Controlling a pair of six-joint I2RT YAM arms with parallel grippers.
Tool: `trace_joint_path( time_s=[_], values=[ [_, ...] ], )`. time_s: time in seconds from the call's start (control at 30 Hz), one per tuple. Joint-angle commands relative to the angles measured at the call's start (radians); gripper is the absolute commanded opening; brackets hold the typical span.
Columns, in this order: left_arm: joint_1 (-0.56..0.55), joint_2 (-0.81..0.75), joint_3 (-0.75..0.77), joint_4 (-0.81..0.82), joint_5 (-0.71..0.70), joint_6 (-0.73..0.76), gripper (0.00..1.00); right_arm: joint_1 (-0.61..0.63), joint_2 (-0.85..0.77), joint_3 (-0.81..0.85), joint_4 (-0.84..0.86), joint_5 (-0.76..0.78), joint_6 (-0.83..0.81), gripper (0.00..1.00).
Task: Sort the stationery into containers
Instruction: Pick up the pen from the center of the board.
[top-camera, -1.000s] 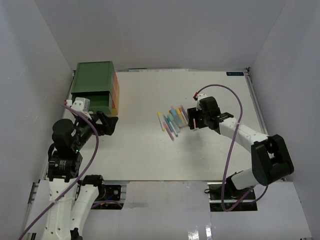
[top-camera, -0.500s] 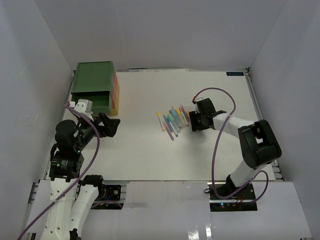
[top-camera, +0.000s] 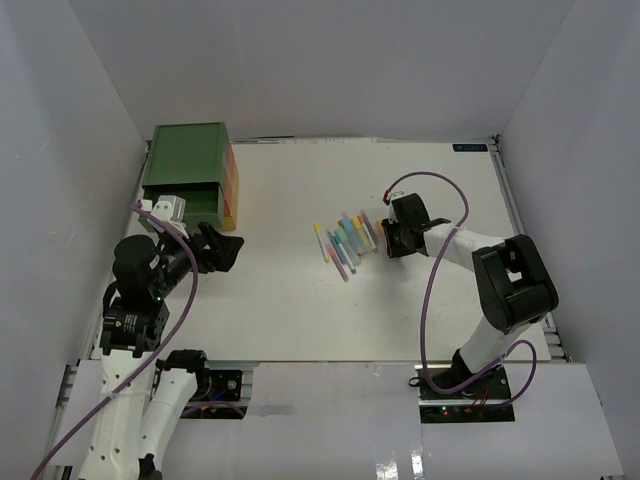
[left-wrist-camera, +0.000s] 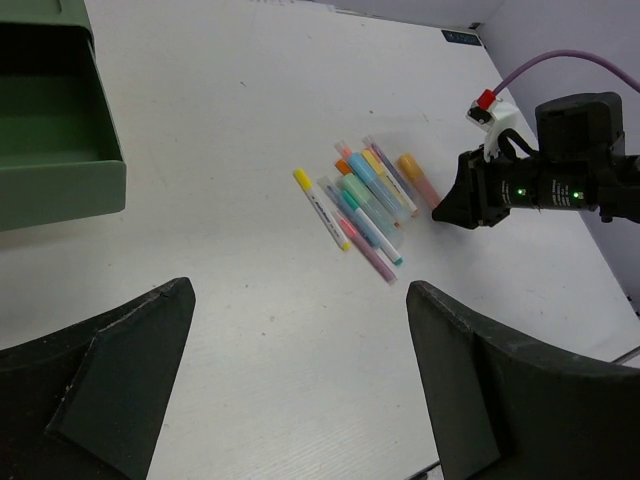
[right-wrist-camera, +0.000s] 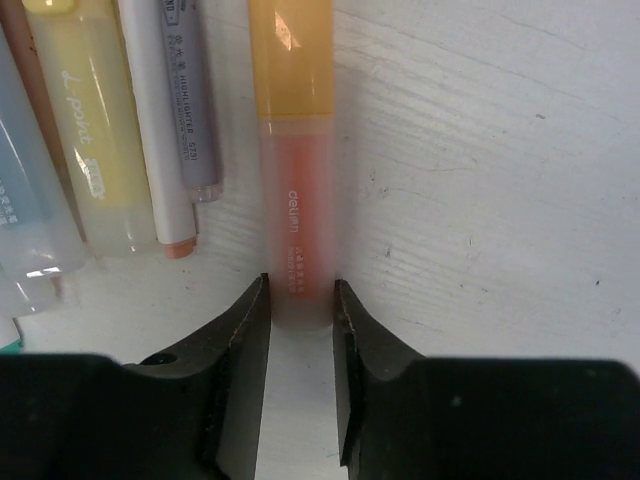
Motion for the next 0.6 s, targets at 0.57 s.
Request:
trace_joint_path(
  time_s=[0.57],
  values=[
    [-0.037, 0.238, 0.054, 0.237, 0.216, -0.470, 0.98, 0.205, -0.484, -0.090, 0.073, -0.176, 0.110, 0.08]
  ],
)
